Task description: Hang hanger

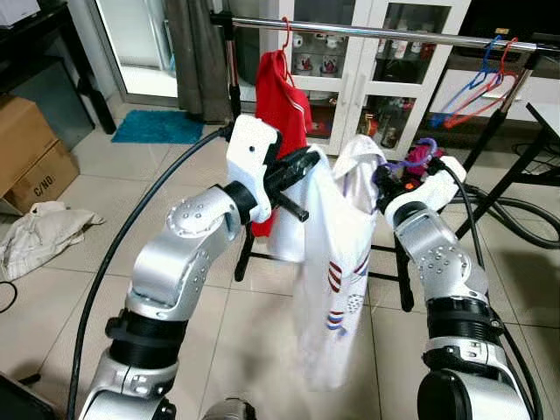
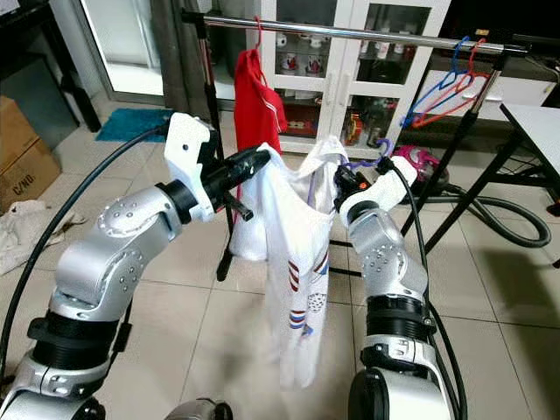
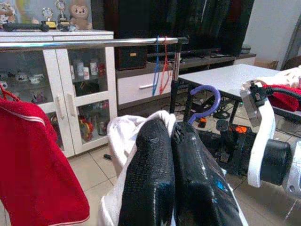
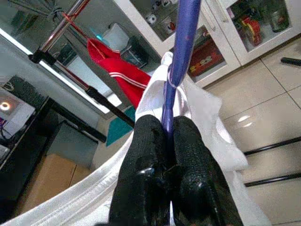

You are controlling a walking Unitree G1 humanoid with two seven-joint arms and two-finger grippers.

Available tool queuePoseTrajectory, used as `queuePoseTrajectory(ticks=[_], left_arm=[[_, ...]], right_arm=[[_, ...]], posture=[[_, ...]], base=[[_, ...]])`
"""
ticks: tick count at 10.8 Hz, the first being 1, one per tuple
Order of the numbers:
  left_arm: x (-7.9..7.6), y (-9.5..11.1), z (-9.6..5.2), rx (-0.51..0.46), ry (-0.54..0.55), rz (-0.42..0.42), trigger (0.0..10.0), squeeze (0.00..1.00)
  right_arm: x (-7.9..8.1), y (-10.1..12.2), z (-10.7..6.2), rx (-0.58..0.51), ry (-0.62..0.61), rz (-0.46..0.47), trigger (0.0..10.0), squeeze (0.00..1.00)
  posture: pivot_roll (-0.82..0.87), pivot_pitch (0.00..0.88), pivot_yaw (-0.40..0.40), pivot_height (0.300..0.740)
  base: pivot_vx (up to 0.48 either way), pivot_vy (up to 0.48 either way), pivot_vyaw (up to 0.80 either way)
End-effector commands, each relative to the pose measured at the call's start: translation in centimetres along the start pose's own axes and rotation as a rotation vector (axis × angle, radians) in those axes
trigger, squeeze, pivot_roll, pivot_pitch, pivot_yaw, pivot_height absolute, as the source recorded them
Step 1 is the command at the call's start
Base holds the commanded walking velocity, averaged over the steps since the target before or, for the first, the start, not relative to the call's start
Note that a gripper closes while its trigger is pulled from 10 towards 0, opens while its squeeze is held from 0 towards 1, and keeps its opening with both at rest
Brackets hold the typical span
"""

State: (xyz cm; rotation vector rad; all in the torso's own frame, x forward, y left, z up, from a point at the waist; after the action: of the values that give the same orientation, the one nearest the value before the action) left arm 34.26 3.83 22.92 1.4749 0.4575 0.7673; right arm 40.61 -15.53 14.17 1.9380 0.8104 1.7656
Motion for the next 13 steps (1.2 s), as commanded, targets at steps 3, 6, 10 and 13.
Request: queuePoseTrajectory(ticks=[3,6,10,13], left_arm=[[2.3,-2.0,0.3,0.086,0.115,-0.048,10.0,1.00],[1.2,-4.4,-1.4,0.161,0.036,-0.087,10.0,1.00],[0.4,-5.9,-3.5,0.212,0.059,0.018,10.0,0.13],[3.3,-10.6,-9.7,0.380,0.394,0.079,10.0,0.00]], right_arm=[[1.2,0.5,-0.2,-0.003,0.051,-0.012,10.0,0.00],[0.7,1.4,-0.5,-0.026,0.041,-0.044,10.0,0.00],[0.1,1.7,-1.0,-0.014,0.029,-0.283,10.0,0.00],[-2.8,0.7,-4.7,0.044,-0.024,-0.722,10.0,0.00]], posture=[[0.14,0.000,0.001,0.740],[0.13,0.000,0.008,0.740],[0.13,0.000,0.007,0.740],[0.12,0.000,-0.010,0.740]], base=[[0.000,0.000,0.00],[0.000,0.000,0.00],[0.000,0.000,0.00],[0.000,0.000,0.00]])
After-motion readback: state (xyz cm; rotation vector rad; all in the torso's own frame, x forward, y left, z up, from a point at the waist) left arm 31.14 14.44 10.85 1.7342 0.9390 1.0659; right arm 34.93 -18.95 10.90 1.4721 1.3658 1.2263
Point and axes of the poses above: a point about 5 cm out from each wrist's last joint towards the gripper, its own z axis pointing out of the wrist towards the gripper, its own y axis along the axis of the wrist's last joint, x = y × z, the point moved 5 cm from there along z, pointing out of the wrist towards the gripper, and after that the axes turned 8 degrees about z, right-handed, at the moved point
